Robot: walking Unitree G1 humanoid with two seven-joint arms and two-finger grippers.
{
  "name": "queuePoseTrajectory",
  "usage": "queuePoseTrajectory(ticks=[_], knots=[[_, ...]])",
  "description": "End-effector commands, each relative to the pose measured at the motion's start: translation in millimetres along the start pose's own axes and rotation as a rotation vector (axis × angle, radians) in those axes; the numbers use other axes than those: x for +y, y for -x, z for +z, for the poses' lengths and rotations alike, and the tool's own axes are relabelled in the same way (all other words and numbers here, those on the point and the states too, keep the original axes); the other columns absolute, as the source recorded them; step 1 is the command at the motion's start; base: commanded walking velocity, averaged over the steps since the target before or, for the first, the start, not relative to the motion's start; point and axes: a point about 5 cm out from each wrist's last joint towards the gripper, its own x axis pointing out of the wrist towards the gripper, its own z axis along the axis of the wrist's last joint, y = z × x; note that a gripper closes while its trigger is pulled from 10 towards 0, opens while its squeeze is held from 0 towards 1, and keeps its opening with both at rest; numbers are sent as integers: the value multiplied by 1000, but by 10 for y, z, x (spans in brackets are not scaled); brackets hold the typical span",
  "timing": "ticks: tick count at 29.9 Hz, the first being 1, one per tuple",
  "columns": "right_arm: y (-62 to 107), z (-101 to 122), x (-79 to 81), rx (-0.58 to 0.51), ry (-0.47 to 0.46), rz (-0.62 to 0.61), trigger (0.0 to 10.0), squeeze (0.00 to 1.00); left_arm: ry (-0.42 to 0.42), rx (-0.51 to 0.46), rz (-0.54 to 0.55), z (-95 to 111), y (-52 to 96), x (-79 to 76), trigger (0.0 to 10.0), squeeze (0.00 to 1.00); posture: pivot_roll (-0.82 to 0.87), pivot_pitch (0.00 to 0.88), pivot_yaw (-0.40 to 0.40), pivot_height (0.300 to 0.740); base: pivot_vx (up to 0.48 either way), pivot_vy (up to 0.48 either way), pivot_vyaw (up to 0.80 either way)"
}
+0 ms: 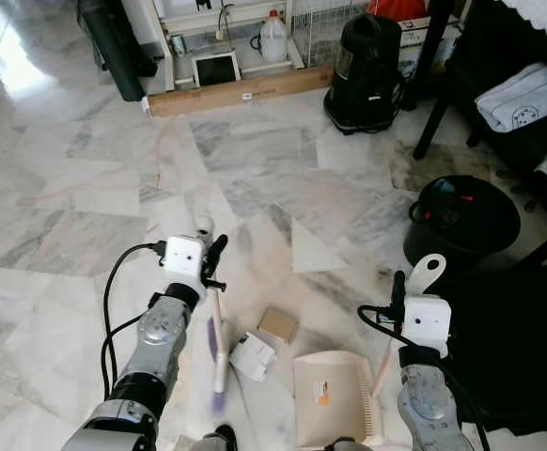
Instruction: Sweep floor
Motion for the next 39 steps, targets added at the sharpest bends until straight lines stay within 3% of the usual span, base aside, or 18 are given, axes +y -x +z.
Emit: queuePoseTrajectory(ticks=[1, 9, 11, 16, 26, 31, 39], knots=[[102, -143, 2, 82, 41, 25, 10000, 0, 79, 59, -6, -132, 74, 3, 10000, 0, 5, 294, 55, 740, 0, 0, 0], [61, -135, 35, 92, 38, 37, 10000, 0, 158, 22, -74, -38, 78, 82, 10000, 0, 19, 275, 50, 740, 0, 0, 0], [23, -130, 43, 98, 40, 39, 10000, 0, 168, 3, -159, 68, 62, 117, 10000, 0, 28, 262, 50, 740, 0, 0, 0], [-26, -124, 57, 101, 42, 37, 10000, 0, 166, 6, -245, 158, 56, 109, 10000, 0, 39, 244, 51, 740, 0, 0, 0], [-137, -105, 90, 103, 44, 41, 10000, 0, 256, 67, -457, 309, 235, 6, 10000, 0, 55, 209, 45, 740, 0, 0, 0], [-195, -90, 107, 101, 44, 41, 10000, 0, 258, 88, -525, 375, 287, -48, 10000, 0, 62, 192, 43, 740, 0, 0, 0], [-272, -64, 123, 95, 44, 34, 10000, 0, 239, 96, -570, 536, 338, -10, 10000, 0, 77, 159, 44, 740, 0, 0, 0]])
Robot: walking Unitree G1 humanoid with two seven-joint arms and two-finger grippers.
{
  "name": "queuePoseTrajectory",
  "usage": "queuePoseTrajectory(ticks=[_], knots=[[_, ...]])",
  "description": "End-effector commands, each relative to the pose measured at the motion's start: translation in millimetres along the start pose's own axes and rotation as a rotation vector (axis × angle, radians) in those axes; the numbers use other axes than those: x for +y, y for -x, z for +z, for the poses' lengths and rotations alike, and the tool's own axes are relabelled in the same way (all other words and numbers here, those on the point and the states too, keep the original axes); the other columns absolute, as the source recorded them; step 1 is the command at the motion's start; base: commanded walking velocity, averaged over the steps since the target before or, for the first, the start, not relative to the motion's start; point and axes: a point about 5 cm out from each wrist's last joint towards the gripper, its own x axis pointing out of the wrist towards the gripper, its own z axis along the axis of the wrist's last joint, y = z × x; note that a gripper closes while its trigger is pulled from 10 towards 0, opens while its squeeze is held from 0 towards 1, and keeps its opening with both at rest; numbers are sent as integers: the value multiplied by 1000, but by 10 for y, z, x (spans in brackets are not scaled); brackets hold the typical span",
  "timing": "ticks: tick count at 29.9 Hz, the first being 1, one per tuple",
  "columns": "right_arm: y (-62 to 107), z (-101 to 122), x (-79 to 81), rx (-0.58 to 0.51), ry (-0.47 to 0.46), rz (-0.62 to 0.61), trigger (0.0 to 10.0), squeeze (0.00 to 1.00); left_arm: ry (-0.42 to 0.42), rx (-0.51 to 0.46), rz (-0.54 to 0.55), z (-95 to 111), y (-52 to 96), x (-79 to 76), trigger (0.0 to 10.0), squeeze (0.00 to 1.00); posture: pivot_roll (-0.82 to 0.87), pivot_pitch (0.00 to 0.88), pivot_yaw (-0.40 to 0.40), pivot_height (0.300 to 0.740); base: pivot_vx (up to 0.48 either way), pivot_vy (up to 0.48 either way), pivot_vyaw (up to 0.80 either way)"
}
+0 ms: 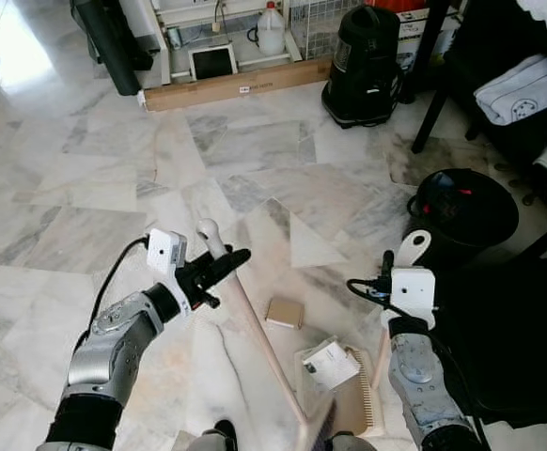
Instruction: Sweep floor
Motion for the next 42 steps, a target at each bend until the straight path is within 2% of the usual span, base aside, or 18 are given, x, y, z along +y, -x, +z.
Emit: queuePoseTrajectory(ticks=[1, 6, 8, 11, 17, 20, 23, 26, 31, 38, 42], knots=[[73, -153, -1, 71, 29, 8, 10000, 0, -44, -20, 12, 117, 67, 18, 10000, 0, 77, 158, 44, 740, 0, 0, 0], [34, -132, 8, 63, 25, 6, 10000, 0, -126, -102, 153, 271, 98, 120, 10000, 0, 78, 143, 46, 740, 0, 0, 0], [25, -132, 6, 63, 24, 4, 10000, 0, -112, -173, 220, 369, 108, 147, 10000, 0, 81, 138, 48, 740, 0, 0, 0], [5, -132, 11, 63, 21, 2, 10000, 0, -152, -272, 302, 513, 140, 111, 10000, 0, 87, 131, 49, 740, 0, 0, 0], [-8, -138, 24, 69, 16, 1, 10000, 0, -150, -335, 392, 549, 157, 127, 10000, 0, 92, 128, 50, 740, 0, 0, 0], [-5, -144, 28, 70, 15, 1, 10000, 0, -159, -349, 414, 561, 149, 117, 10000, 0, 94, 130, 51, 740, 0, 0, 0], [3, -151, 30, 71, 16, 0, 10000, 0, -219, -351, 470, 572, 140, 140, 10000, 0, 94, 134, 53, 740, 0, 0, 0], [8, -155, 27, 70, 19, -4, 10000, 0, -235, -341, 489, 544, 124, 149, 10000, 0, 94, 138, 54, 740, 0, 0, 0], [23, -171, -29, 66, 32, -33, 10000, 0, -272, -298, 516, 420, 119, 140, 10000, 0, 87, 143, 55, 740, 0, 0, 0], [23, -189, -88, 73, 60, -77, 10000, 0, -306, -234, 589, 180, 199, 138, 10000, 0, 90, 145, 55, 740, 40, 0, 0], [14, -194, -115, 76, 74, -92, 10000, 0, -299, -233, 589, 154, 208, 137, 10000, 0, 91, 144, 55, 740, 403, 0, 0]])
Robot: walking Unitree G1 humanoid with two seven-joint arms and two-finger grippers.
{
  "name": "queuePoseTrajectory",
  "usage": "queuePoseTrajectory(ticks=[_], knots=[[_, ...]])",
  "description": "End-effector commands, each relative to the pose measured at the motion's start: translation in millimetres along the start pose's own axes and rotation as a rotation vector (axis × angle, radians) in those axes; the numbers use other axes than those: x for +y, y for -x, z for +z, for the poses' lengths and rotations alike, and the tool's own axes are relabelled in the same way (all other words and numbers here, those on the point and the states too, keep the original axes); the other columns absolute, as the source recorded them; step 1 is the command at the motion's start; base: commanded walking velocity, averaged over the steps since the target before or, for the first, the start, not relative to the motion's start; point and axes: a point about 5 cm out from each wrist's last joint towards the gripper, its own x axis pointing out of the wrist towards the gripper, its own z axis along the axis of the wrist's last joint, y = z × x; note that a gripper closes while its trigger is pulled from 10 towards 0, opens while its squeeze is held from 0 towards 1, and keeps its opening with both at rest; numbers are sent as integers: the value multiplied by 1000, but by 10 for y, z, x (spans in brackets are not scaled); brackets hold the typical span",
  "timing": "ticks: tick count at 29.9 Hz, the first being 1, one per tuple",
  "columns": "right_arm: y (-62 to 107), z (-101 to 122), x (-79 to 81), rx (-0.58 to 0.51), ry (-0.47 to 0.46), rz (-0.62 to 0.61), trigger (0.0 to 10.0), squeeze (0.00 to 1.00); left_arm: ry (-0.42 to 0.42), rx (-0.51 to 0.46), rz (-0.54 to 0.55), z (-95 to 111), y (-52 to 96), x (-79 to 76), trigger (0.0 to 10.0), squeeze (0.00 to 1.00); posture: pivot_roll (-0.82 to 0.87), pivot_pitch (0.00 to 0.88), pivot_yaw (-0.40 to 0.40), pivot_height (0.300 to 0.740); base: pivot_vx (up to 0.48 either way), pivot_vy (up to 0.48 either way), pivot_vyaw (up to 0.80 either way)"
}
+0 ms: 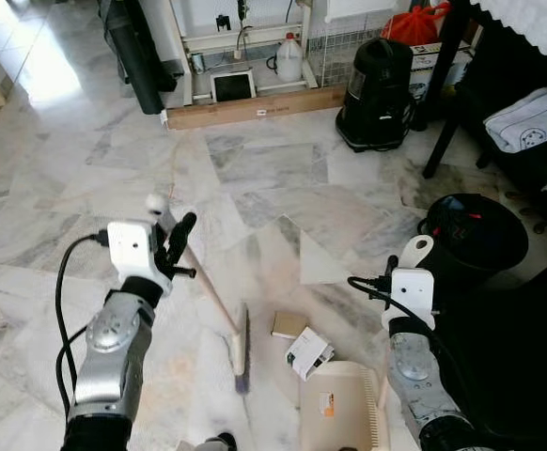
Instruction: Sweep floor
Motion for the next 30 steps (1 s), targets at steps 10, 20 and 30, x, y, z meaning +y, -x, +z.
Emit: queuePoseTrajectory(ticks=[10, 20, 30], knots=[[2, -56, -72, 19, 62, -38, 10000, 0, -41, -21, 1, -5, -4, 5, 10000, 0, 91, 141, 57, 740, 466, 0, 0], [0, -49, -65, 15, 66, -43, 10000, 0, -33, -16, -23, -20, -13, -28, 10000, 0, 93, 142, 58, 740, 300, 0, 0], [11, -58, -68, 14, 72, -47, 10000, 0, -41, 9, -56, -68, -4, -62, 10000, 0, 95, 144, 58, 740, 0, 0, 0]])
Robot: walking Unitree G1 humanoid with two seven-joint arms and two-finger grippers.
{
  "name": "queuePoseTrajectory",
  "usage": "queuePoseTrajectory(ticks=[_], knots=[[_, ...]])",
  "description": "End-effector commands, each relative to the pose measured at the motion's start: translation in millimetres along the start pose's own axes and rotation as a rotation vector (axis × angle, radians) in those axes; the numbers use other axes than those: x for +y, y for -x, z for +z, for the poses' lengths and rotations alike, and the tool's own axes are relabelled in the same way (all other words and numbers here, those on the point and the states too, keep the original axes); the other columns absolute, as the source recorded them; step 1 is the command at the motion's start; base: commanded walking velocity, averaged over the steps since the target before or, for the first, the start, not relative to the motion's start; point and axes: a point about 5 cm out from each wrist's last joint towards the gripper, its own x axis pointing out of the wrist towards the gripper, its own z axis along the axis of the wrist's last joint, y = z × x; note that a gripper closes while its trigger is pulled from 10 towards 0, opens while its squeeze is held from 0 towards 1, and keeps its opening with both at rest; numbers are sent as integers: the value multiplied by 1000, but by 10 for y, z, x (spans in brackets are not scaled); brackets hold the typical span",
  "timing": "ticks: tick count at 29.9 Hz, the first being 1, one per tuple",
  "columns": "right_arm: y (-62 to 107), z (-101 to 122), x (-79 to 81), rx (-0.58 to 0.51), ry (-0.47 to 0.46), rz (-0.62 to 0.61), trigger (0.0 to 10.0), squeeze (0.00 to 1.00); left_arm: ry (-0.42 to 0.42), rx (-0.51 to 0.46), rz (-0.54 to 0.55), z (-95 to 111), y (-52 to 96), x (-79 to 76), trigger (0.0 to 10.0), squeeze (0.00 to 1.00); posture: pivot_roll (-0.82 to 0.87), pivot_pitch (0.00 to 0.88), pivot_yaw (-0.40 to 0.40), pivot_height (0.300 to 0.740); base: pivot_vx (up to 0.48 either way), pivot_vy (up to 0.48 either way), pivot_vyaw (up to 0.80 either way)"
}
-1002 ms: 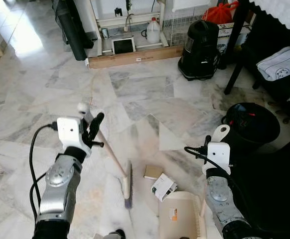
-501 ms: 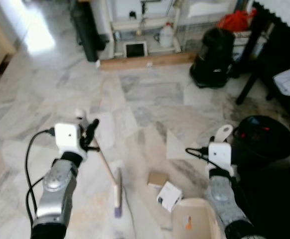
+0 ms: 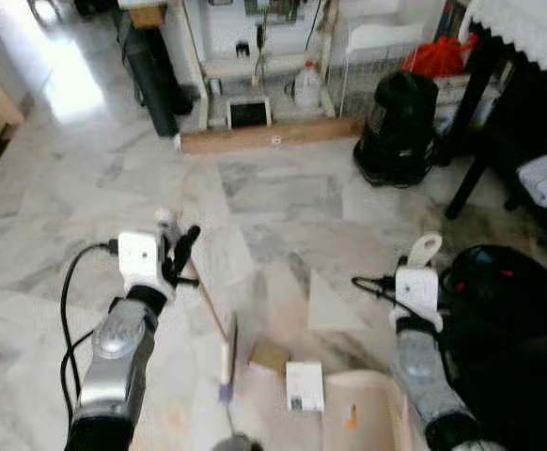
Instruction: Sweep floor
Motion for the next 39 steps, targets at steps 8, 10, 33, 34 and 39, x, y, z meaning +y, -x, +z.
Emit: queuePoseTrajectory(ticks=[8, 10, 33, 34, 39], knots=[[68, -70, 27, 22, 20, 11, 10000, 0, 27, 86, -104, -156, 45, -92, 10000, 0, 99, 150, 61, 740, 0, 0, 0], [78, -74, 34, 22, 18, 13, 10000, 0, 52, 108, -114, -197, 51, -99, 10000, 0, 97, 152, 63, 740, 0, 0, 0], [243, -113, 270, 41, -76, 182, 10000, 0, 119, 161, -155, -281, 134, -107, 10000, 0, 110, 201, 78, 740, 0, 0, 0], [261, -113, 289, 40, -77, 194, 10000, 0, 119, 163, -156, -281, 151, -101, 10000, 0, 113, 211, 80, 740, 0, 0, 0], [282, -117, 323, 43, -82, 211, 10000, 0, 130, 181, -182, -280, 183, -95, 10000, 0, 124, 233, 86, 740, 0, 0, 0]])
